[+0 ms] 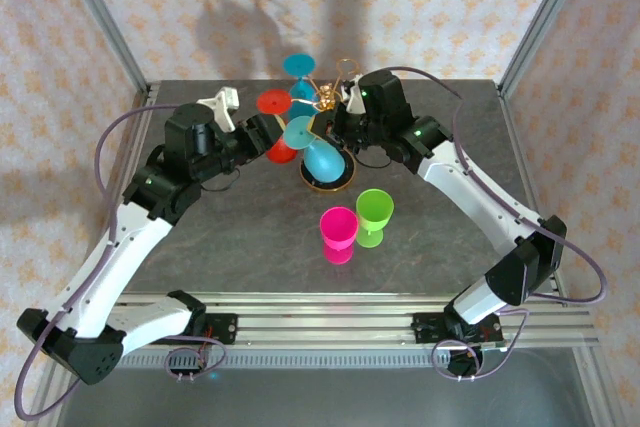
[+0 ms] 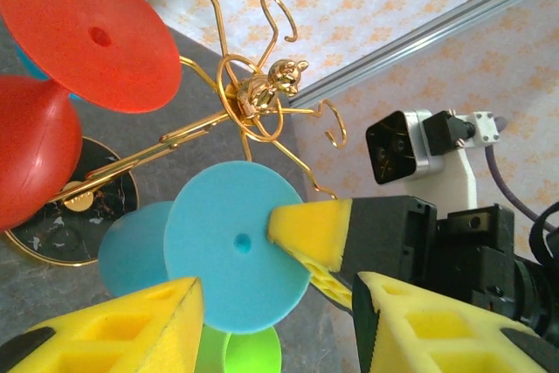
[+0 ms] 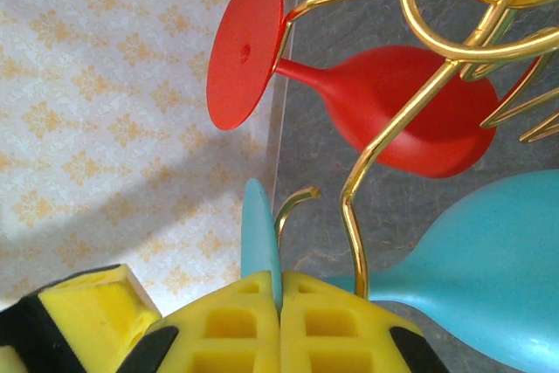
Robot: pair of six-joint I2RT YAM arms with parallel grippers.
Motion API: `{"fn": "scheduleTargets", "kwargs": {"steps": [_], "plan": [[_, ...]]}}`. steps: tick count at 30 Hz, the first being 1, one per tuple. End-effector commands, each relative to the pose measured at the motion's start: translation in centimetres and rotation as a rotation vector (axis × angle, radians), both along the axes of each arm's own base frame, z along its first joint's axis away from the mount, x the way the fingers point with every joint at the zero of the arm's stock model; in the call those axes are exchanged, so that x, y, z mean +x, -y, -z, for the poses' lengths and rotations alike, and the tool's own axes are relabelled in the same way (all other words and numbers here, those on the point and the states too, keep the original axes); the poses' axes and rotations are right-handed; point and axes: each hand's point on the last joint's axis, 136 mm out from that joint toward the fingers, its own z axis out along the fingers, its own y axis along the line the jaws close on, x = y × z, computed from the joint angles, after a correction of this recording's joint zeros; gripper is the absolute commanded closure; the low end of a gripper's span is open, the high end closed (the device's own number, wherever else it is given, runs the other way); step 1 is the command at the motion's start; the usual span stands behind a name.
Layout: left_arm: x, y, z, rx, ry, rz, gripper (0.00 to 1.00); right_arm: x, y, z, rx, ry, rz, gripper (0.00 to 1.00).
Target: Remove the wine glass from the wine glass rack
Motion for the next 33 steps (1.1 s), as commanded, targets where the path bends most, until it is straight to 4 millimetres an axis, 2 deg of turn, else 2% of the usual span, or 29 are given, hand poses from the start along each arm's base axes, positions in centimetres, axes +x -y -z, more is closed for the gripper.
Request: {"fn": "scheduleTargets", "kwargs": {"steps": [1, 8, 33], "plan": [[-0.8, -1.2, 0.5, 0.018, -0.002, -0.039, 0.51, 0.5, -0.3, -1.2, 0.057, 0.02, 0.012, 1.0], [-1.9, -2.0, 0.6, 0.016, -0.001, -0.056, 0.5, 1.2, -0.1, -2.2, 0.097, 0.019, 0.043, 1.0], [-3.4, -3.0, 0.4, 0.019, -0.006, -0.078, 0.5, 3.4, 0.8, -1.5, 0.112, -0.012, 0.126, 1.0]]}}
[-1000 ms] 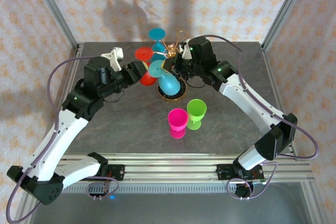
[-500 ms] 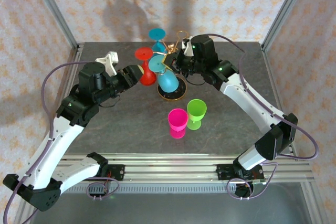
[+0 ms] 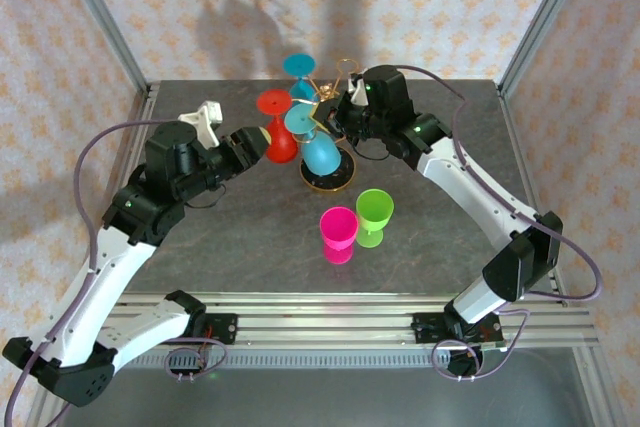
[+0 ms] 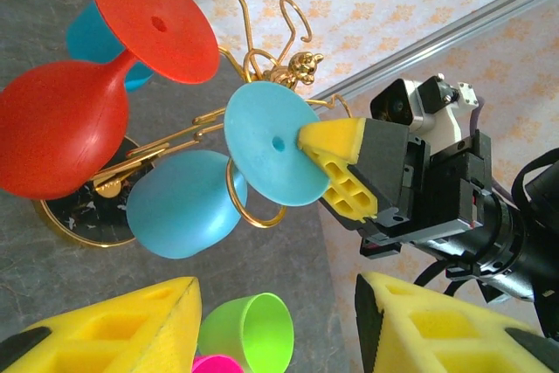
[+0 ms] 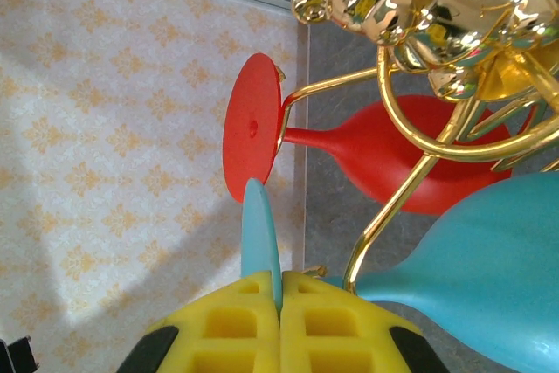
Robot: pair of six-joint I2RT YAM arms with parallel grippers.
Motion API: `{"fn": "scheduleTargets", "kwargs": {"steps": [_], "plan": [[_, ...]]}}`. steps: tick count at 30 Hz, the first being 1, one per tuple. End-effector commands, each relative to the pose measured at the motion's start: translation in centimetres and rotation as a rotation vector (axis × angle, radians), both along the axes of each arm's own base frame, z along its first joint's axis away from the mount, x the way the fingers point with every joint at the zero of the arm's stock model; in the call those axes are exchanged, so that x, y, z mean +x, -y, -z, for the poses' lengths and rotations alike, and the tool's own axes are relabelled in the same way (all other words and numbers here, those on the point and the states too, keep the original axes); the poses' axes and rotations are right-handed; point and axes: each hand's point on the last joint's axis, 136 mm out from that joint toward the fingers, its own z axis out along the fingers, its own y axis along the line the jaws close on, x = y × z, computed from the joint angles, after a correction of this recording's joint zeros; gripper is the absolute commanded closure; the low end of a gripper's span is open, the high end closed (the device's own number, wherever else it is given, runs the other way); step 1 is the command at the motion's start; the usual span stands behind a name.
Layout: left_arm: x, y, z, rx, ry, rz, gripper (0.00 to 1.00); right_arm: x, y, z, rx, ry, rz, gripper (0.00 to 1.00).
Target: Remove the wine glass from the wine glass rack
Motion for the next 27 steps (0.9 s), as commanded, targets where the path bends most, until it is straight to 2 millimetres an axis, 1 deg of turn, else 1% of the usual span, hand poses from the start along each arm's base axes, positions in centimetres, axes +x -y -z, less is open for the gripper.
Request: {"fn": "scheduleTargets", "kwargs": {"steps": [1, 11, 20, 27], "plan": [[-0.5, -0.8, 0.4, 0.005, -0.011, -0.033, 0.5, 0.9, 0.3, -0.8, 0.021, 0.03, 0.029, 1.0], [-0.9, -1.3, 0.7, 0.005, -0.018, -0.05, 0.49, 1.4, 0.5, -1.1, 0.021, 0.037, 0.035, 1.0], [-1.3, -1.7, 1.1, 0.003, -0.02, -0.063, 0.5, 1.6, -0.6, -1.1, 0.026, 0.031, -0.016, 1.0], [-1.3, -1.8, 1.3, 0.006, -0.023, -0.069, 0.5, 1.5, -1.0, -1.9, 0.032, 0.049, -0.045, 1.0]]}}
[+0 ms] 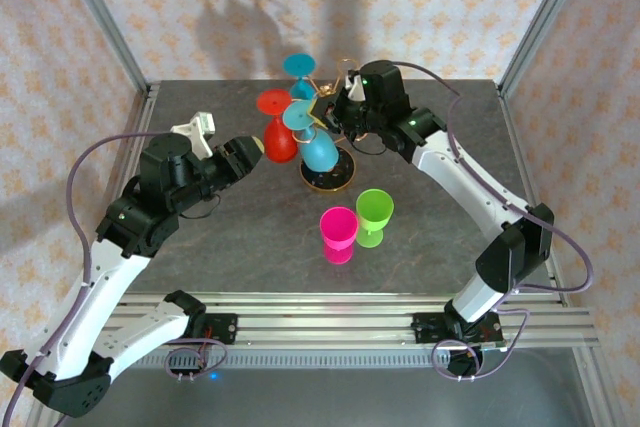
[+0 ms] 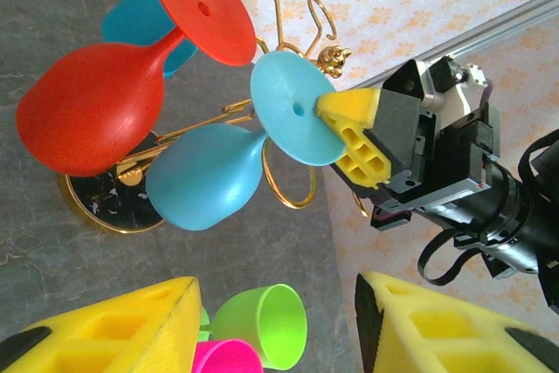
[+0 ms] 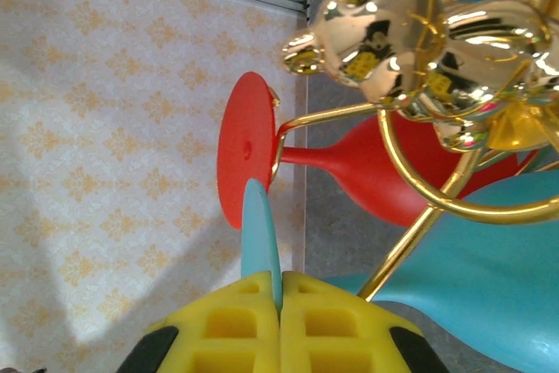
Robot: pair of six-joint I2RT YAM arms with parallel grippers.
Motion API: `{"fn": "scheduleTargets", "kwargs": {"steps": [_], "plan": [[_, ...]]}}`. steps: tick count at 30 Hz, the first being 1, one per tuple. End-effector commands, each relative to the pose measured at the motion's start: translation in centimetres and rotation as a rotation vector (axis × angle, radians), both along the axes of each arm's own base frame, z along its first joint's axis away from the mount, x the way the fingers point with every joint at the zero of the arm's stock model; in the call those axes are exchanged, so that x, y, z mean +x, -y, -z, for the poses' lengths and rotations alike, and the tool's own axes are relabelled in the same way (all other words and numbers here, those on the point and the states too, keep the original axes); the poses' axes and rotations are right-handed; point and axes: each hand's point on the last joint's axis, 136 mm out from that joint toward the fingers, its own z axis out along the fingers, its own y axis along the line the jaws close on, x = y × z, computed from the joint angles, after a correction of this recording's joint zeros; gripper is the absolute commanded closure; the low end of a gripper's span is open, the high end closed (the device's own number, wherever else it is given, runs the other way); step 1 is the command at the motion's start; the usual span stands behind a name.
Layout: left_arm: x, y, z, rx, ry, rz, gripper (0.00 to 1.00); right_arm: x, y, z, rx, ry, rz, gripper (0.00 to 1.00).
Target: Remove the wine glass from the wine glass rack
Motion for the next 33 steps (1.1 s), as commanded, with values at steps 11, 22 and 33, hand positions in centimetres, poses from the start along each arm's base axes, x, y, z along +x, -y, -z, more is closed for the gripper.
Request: {"fn": "scheduleTargets", "kwargs": {"steps": [11, 22, 33], "plan": [[-0.5, -1.3, 0.4, 0.008, -0.001, -0.059, 0.5, -0.8, -1.1, -2.6, 0.028, 0.067, -0.113, 1.0], [-1.2, -2.1, 0.8, 0.006, -0.013, -0.083, 0.5, -2.9, -1.8, -3.5, 0.006, 0.105, -0.212, 1.0], [-1.6, -2.4, 1.3, 0.013, -0.019, -0.09, 0.5, -3.8, -2.5, -3.6, -0.014, 0.099, -0.272, 1.0]]}}
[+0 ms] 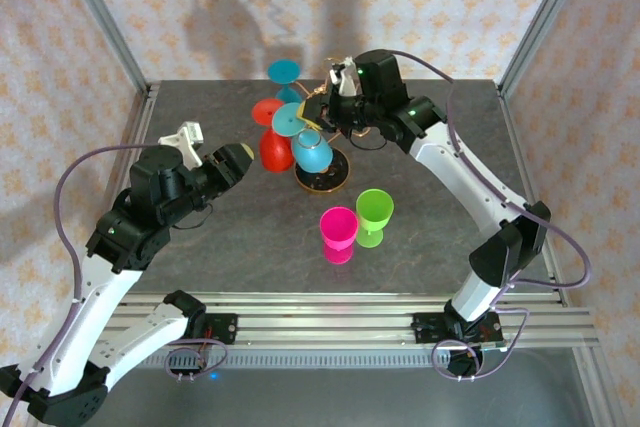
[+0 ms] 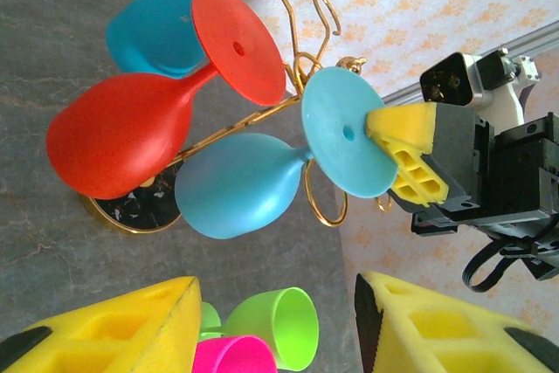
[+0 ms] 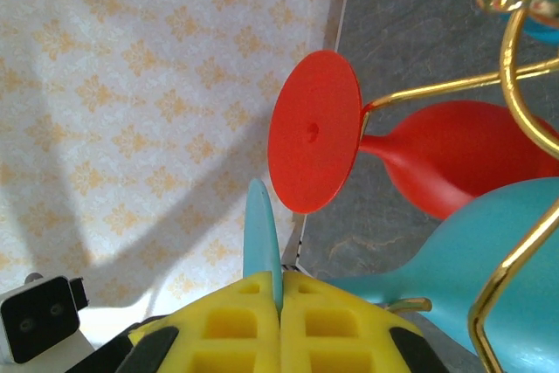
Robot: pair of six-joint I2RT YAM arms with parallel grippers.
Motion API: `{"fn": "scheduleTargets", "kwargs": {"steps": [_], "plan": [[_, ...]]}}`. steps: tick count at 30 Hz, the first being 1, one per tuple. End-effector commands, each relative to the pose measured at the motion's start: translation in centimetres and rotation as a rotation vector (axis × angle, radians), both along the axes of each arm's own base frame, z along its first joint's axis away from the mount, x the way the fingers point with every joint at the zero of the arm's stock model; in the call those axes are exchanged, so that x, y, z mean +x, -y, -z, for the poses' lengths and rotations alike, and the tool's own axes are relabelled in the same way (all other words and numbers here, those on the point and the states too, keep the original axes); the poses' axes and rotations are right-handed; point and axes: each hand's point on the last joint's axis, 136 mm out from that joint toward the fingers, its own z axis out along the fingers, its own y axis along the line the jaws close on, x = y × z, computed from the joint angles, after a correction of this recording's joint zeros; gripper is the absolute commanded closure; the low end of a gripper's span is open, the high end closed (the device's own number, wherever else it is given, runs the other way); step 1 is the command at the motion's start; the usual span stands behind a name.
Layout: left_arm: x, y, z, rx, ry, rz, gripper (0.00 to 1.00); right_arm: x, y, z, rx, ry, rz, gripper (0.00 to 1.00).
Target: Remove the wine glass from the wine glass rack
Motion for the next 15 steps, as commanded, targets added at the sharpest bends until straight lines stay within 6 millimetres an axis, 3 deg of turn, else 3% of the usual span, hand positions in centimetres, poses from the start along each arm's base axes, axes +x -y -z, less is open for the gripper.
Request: {"fn": "scheduleTargets", "kwargs": {"steps": [1, 15], "plan": [[-0.2, -0.5, 0.7, 0.011, -0.013, -0.021, 0.5, -1.0, -0.6, -1.6, 0.015, 0.042, -0.062, 1.0], [-0.8, -1.4, 0.2, 0.019, 0.002, -0.049, 0.5, -3.4, -1.8, -1.1, -0.04, 0.052, -0.15, 1.0]]}}
